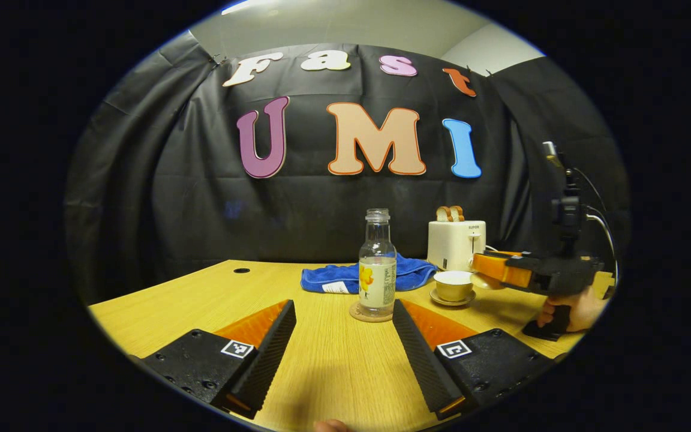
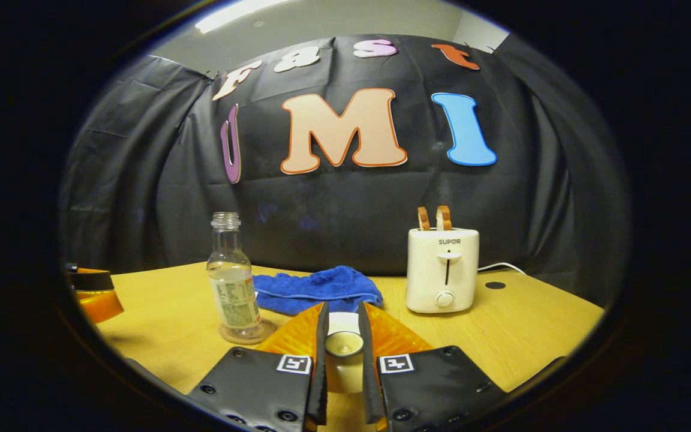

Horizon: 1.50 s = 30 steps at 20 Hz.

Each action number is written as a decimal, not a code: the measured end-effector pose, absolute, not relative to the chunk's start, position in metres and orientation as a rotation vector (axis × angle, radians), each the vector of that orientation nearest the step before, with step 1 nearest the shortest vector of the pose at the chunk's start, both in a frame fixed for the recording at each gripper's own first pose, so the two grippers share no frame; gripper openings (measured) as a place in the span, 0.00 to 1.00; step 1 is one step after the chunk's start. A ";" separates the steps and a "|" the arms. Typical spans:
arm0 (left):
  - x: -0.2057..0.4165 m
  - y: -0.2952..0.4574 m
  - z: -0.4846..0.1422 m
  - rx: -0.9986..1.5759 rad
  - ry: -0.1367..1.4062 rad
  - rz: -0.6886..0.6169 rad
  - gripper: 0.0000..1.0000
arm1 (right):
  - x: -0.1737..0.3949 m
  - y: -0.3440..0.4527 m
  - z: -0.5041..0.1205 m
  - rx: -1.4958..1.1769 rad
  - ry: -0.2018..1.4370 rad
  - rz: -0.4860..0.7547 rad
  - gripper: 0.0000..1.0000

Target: Open the teacup lid with one hand, grasp the water bottle and pour water into the teacup with the other hand; after pouring, place the water bottle on the coaster and then close the teacup lid.

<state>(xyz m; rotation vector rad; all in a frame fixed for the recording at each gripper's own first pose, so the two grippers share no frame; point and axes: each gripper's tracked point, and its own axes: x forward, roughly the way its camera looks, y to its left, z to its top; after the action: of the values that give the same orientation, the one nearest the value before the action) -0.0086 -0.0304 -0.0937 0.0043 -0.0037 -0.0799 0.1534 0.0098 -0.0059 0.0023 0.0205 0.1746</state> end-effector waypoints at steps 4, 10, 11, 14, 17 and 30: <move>-0.009 -0.031 -0.093 0.004 -0.003 -0.082 0.94 | 0.182 0.018 -0.010 -0.002 0.036 0.157 0.27; -0.009 -0.031 -0.093 0.003 -0.004 -0.084 0.95 | 0.205 0.021 -0.020 -0.024 0.099 0.142 0.27; -0.009 -0.031 -0.093 0.003 -0.003 -0.084 0.94 | 0.207 0.020 -0.021 -0.029 0.109 0.140 0.27; -0.009 -0.031 -0.093 0.003 -0.004 -0.084 0.95 | 0.212 0.021 -0.025 -0.030 0.130 0.142 0.27; -0.009 -0.031 -0.093 0.003 -0.004 -0.085 0.94 | 0.214 0.022 -0.028 -0.025 0.149 0.143 0.27; -0.010 -0.029 -0.094 0.003 -0.001 -0.079 0.94 | 0.205 0.022 -0.011 0.004 0.046 0.176 0.80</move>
<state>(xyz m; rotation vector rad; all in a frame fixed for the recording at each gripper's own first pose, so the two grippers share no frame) -0.0100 -0.0289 -0.0935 0.0032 -0.0011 -0.0789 0.2048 0.0218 -0.0107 0.0037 0.0456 0.1762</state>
